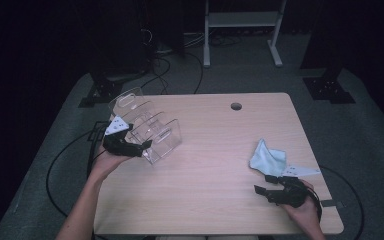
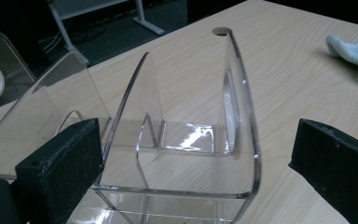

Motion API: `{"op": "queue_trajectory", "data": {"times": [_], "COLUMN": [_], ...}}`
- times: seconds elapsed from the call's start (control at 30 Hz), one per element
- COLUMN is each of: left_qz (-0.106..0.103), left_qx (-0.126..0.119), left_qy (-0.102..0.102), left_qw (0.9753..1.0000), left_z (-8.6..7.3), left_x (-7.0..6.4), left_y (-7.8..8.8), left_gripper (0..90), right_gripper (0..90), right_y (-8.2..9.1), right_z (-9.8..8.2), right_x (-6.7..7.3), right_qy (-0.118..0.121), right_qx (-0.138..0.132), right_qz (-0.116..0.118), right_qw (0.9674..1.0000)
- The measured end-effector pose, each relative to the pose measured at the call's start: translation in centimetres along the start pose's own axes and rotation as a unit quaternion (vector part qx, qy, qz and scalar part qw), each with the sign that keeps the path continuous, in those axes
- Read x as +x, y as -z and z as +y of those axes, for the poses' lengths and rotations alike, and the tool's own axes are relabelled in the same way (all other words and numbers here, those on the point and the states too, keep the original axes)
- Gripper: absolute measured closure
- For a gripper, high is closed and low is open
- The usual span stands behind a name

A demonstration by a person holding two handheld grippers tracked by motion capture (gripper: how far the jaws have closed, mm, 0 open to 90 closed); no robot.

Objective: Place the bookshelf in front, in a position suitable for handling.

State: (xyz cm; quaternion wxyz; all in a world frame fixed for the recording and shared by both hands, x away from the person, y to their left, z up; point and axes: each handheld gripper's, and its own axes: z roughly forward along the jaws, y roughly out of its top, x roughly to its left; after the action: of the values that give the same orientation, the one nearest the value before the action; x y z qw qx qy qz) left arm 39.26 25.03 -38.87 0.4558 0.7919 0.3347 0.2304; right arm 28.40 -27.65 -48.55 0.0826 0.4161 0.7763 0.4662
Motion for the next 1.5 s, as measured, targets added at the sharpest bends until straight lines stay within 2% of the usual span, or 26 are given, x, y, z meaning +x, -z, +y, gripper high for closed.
{"op": "queue_trajectory", "data": {"times": [0.27, 0.37, 0.53, 0.67, 0.9, 1.2, 1.5], "left_qz": [0.009, 0.003, -0.003, -0.009, -0.006, -0.003, -0.011], "left_qx": [0.003, 0.005, 0.012, 0.02, 0.022, 0.014, 0.014], "left_qy": [0.004, 0.011, 0.009, 0.005, 0.006, 0.006, 0.0], "left_qw": [0.9999, 0.9999, 0.9999, 0.9997, 0.9997, 0.9999, 0.9998], "left_z": [-0.4, -0.6, -0.7, -0.8, -0.7, -0.8, -0.6], "left_x": [0.9, 1.2, 1.3, 1.2, 1.0, -0.4, -2.8], "left_y": [-0.5, -0.7, -1.1, -1.3, -1.4, -1.4, -1.5], "left_gripper": [1.3, 1.3, 2.1, 6.6, 8.2, 8.5, 8.5], "right_gripper": [30.6, 30.6, 30.6, 30.6, 31.5, 31.7, 31.7], "right_y": [0.0, 0.0, -0.1, 0.0, 0.1, 0.3, 0.3], "right_z": [0.0, 0.0, 0.0, 0.0, 0.0, 0.0, 0.0], "right_x": [0.1, 0.1, 0.1, 0.2, 0.1, -0.1, -0.3], "right_qy": [0.002, 0.003, 0.004, 0.004, 0.001, -0.002, -0.006], "right_qx": [0.0, 0.0, 0.003, 0.002, -0.001, -0.005, -0.007], "right_qz": [0.001, 0.001, 0.002, 0.002, 0.004, 0.002, 0.002], "right_qw": [1.0, 1.0, 1.0, 1.0, 1.0, 1.0, 1.0]}}
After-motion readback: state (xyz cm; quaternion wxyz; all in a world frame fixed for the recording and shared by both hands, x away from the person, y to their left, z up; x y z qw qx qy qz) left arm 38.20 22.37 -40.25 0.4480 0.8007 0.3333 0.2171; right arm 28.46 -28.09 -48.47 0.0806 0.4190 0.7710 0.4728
